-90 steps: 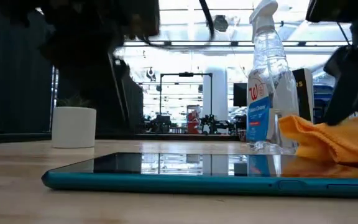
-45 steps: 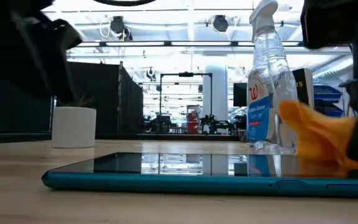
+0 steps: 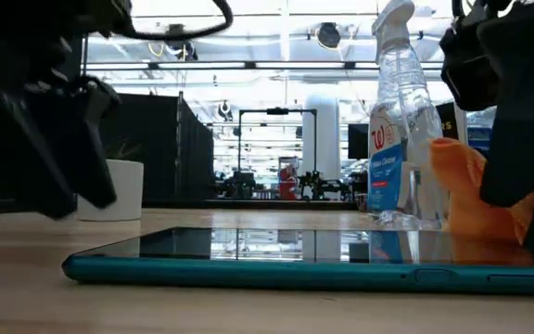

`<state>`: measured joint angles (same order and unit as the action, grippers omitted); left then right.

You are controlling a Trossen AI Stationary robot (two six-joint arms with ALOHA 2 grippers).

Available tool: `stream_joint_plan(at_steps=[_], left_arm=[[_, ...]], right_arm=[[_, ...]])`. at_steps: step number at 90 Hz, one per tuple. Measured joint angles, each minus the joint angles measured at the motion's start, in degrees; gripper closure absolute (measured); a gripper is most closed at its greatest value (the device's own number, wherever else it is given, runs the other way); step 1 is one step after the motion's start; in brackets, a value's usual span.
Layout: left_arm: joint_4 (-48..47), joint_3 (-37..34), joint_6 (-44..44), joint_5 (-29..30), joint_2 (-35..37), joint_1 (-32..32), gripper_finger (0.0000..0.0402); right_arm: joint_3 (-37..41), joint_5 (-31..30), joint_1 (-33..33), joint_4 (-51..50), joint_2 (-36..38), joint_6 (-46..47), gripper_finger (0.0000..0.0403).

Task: Apply microfiber cloth
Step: Spray the back of tablet using the spray bottle

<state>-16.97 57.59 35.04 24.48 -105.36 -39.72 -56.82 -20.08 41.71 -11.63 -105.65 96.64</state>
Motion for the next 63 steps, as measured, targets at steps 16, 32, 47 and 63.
stream_joint_plan(at_steps=[16, 32, 47, 63], left_arm=[[3.6, 0.1, -4.2, 0.6, -3.8, 0.1, 0.0223], [9.2, 0.2, -5.7, 0.7, -5.5, 1.3, 0.0223], [13.6, -0.1, -8.8, -0.7, -5.7, 2.9, 0.0223], [14.8, -0.1, -10.1, -3.3, -5.8, 4.5, 0.0223]], right_arm=[[-0.1, -0.8, 0.0, 1.3, -1.8, 2.1, 0.0115], [-0.1, -1.5, 0.0, 4.8, -3.5, 2.3, 0.0115], [0.0, -2.6, -0.1, 7.1, -3.8, -0.2, 0.0115], [0.1, -3.5, -0.3, 9.0, -4.0, -4.5, 0.0115]])
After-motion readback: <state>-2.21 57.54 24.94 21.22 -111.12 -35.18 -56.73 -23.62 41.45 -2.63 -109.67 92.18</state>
